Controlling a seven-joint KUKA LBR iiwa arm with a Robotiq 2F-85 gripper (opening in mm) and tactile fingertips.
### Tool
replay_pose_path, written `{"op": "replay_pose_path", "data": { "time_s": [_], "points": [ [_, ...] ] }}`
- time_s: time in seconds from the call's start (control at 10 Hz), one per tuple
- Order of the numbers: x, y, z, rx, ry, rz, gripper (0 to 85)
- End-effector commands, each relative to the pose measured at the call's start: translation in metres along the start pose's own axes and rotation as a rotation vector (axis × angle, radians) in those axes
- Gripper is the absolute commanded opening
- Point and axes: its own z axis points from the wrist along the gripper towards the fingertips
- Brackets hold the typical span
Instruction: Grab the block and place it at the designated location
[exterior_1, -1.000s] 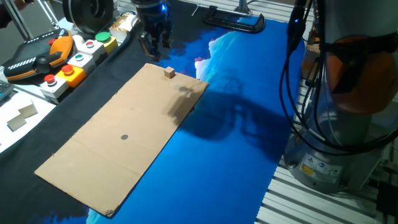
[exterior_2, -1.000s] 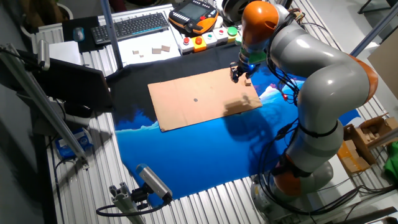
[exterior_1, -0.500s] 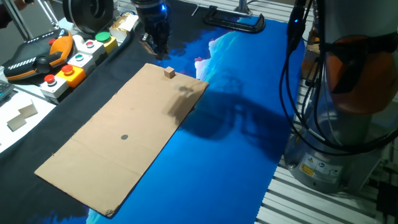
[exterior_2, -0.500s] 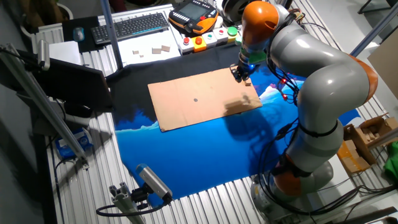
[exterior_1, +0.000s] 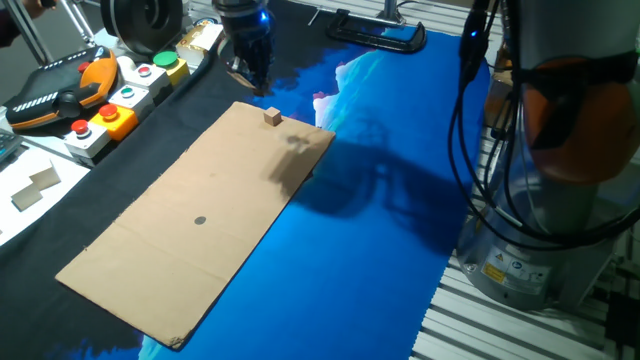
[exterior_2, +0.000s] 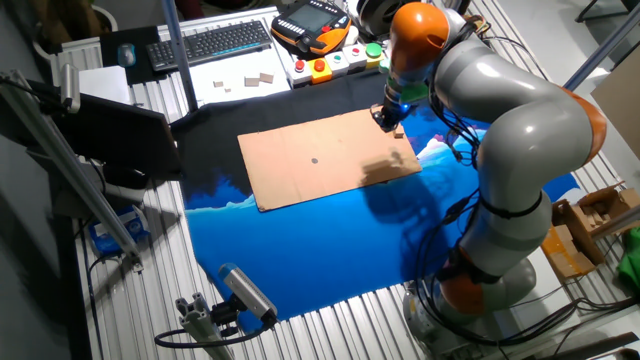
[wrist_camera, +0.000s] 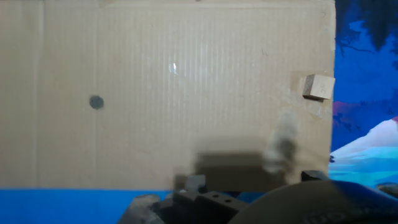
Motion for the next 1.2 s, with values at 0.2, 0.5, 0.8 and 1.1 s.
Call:
{"op": "replay_pose_path", "data": {
  "time_s": [0.2, 0.5, 0.8, 1.1],
  "points": [
    [-0.010, -0.011, 0.021, -0.002, -0.001, 0.005, 0.7],
    [-0.019, -0.024, 0.041, 0.001, 0.000, 0.017, 0.7],
    [-0.022, -0.034, 0.052, 0.010, -0.001, 0.037, 0.7],
    [-0.022, -0.050, 0.063, 0.009, -0.007, 0.047, 0.7]
  ]
}}
